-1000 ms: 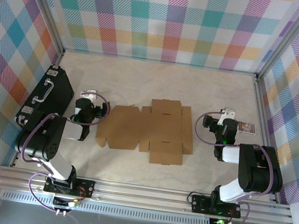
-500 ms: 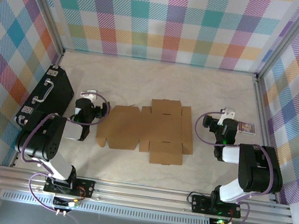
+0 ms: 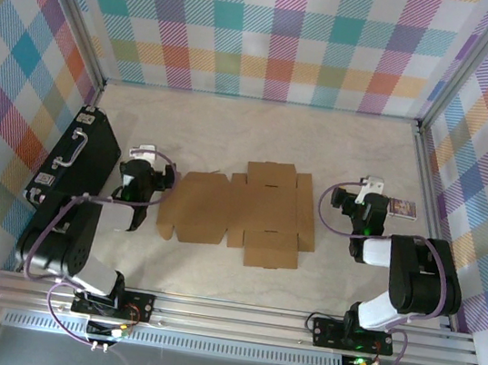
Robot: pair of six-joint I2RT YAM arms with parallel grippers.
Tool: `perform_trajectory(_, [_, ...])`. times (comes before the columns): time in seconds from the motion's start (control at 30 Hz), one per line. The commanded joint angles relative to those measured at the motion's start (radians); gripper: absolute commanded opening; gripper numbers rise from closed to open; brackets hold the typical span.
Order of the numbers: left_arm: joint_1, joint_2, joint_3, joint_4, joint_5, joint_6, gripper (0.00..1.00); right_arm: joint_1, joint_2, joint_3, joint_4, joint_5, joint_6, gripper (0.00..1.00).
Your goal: Fold the paper box
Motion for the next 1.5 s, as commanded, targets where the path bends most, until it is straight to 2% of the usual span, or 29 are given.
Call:
perform_trajectory(0.0, [-0.019,-0.155,0.131,-0.383,-0.095,-0.106,1.00,0.003,-0.040,-0.022,0.039,-0.019,-0.006,0.99])
perform_trajectory(0.07, [-0.027,-0.197,0.186,-0.525,-0.091,-0.112,1.00,0.004,-0.051,-0.028,0.045,-0.027,-0.009,0.99])
perform_trajectory(0.17, [-0.028,-0.282,0.073,-0.385,-0.114,-0.162,0.99,0.032,-0.152,-0.004,-0.075,0.063,-0.009,0.99])
perform_trajectory(0.23, [-0.018,-0.359,0.026,-0.346,-0.106,-0.198,0.99,0.037,-0.248,0.007,-0.178,0.071,-0.001,0.99])
perform_trajectory(0.33, [-0.014,-0.450,0.014,-0.373,-0.019,-0.244,1.00,0.036,-0.380,0.002,-0.296,0.095,0.108,0.99])
perform_trajectory(0.43, [-0.014,-0.493,0.052,-0.476,0.069,-0.286,1.00,0.037,-0.489,0.002,-0.382,0.094,0.255,0.99])
perform_trajectory(0.5, [-0.014,-0.513,0.072,-0.547,0.067,-0.313,1.00,0.032,-0.545,0.022,-0.483,0.135,0.375,0.99])
perform_trajectory(0.57, [-0.014,-0.538,0.075,-0.579,0.103,-0.335,1.00,0.026,-0.578,0.044,-0.551,0.065,0.384,0.99])
perform_trajectory(0.63, [-0.014,-0.546,0.088,-0.610,0.212,-0.356,1.00,0.027,-0.593,0.065,-0.596,-0.049,0.397,0.99])
perform_trajectory(0.77, [-0.030,-0.530,0.118,-0.662,0.463,-0.416,0.97,0.026,-0.557,0.164,-0.780,-0.277,0.426,0.99])
perform_trajectory(0.83, [-0.060,-0.518,0.122,-0.698,0.496,-0.442,0.96,0.026,-0.514,0.220,-0.878,-0.370,0.442,0.99])
perform_trajectory(0.93, [-0.120,-0.492,0.116,-0.762,0.468,-0.451,0.95,0.028,-0.442,0.277,-0.971,-0.517,0.452,1.00])
perform_trajectory(1.07, [-0.210,-0.418,0.107,-0.785,0.426,-0.456,0.94,0.031,-0.344,0.282,-0.943,-0.661,0.472,0.97])
perform_trajectory(1.2, [-0.299,-0.325,0.140,-0.830,0.366,-0.431,0.92,0.033,-0.234,0.322,-0.981,-0.700,0.451,0.94])
perform_trajectory(1.47, [-0.325,-0.235,0.124,-0.781,0.379,-0.429,0.92,0.035,-0.092,0.349,-0.965,-0.746,0.436,0.90])
